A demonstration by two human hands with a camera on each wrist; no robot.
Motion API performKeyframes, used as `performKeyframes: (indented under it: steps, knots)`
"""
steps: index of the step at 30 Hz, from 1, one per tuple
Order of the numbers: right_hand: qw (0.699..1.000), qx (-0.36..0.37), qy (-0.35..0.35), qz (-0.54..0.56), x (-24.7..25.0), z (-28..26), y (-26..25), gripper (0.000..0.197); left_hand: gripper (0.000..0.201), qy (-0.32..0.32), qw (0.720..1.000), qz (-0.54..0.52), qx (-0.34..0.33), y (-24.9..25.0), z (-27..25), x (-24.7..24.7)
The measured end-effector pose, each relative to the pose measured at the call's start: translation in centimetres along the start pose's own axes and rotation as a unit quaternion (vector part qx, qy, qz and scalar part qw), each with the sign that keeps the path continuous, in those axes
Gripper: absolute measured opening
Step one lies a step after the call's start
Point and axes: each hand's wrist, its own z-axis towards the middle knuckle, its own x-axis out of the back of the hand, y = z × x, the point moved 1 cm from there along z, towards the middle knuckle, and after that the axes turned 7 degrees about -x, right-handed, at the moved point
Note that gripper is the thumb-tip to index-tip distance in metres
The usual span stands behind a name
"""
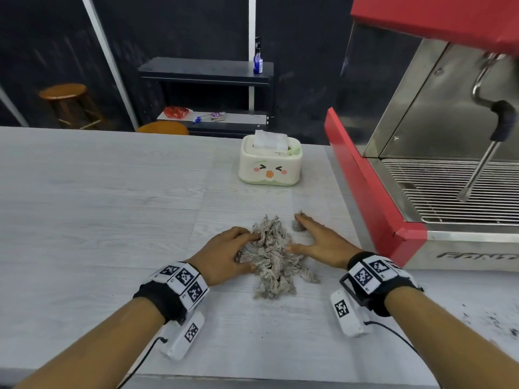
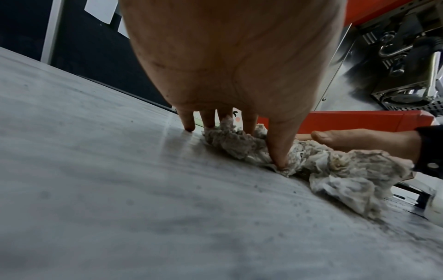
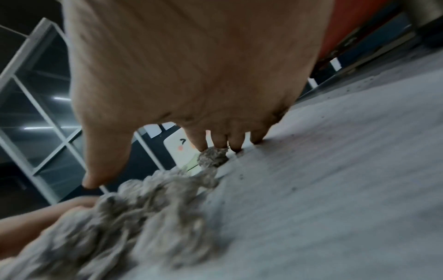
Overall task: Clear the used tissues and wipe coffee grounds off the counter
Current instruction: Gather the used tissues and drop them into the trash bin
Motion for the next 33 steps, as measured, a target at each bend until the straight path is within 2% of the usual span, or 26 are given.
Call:
performKeyframes:
  steps: [4,7,10,12,17,22,25,30,33]
  knots:
    - [0.998,0.043,-0.030,-0.033,-1.6,-0.4,-1.1,0.117,0.075,0.001,1.000,-0.015,0.008,0.0,0.0,-0.1]
    - [0.994,0.098,-0.020,-0.031,-3.1,-0.4,-1.7,0.121,0.086,0.002,0.999,-0.047,0.007,0.1,-0.1,-0.2]
    - [0.988,0.119,-0.016,-0.098,-4.4,0.0,-1.1,0.126,0.095,-0.015,0.996,-0.091,-0.009,0.5,-0.2,-0.3]
    - [0.983,0.122,-0.014,-0.135,-4.8,0.1,-0.9,0.124,0.099,-0.034,0.993,-0.116,-0.017,0.8,-0.3,-0.4]
    - [0.986,0.127,-0.018,-0.102,-5.2,-0.3,-1.5,0.108,0.116,-0.054,0.992,-0.100,-0.045,1.5,-0.4,-1.0]
    - [0.994,0.105,-0.018,-0.025,-4.6,-1.3,-2.0,0.097,0.109,-0.065,0.996,0.016,-0.051,1.3,0.2,-1.8]
    - [0.996,0.082,-0.009,0.023,-3.2,-2.7,-2.1,0.101,0.097,-0.051,0.996,0.042,-0.057,1.4,0.2,-1.8]
    - [0.996,0.066,-0.027,-0.051,-2.2,-4.4,-0.5,0.121,0.087,-0.061,0.996,0.029,-0.053,1.3,0.1,-1.6]
    - [0.992,0.063,-0.049,-0.102,-2.8,-4.6,0.6,0.124,0.084,-0.072,0.996,0.019,-0.049,1.5,0.0,-1.5]
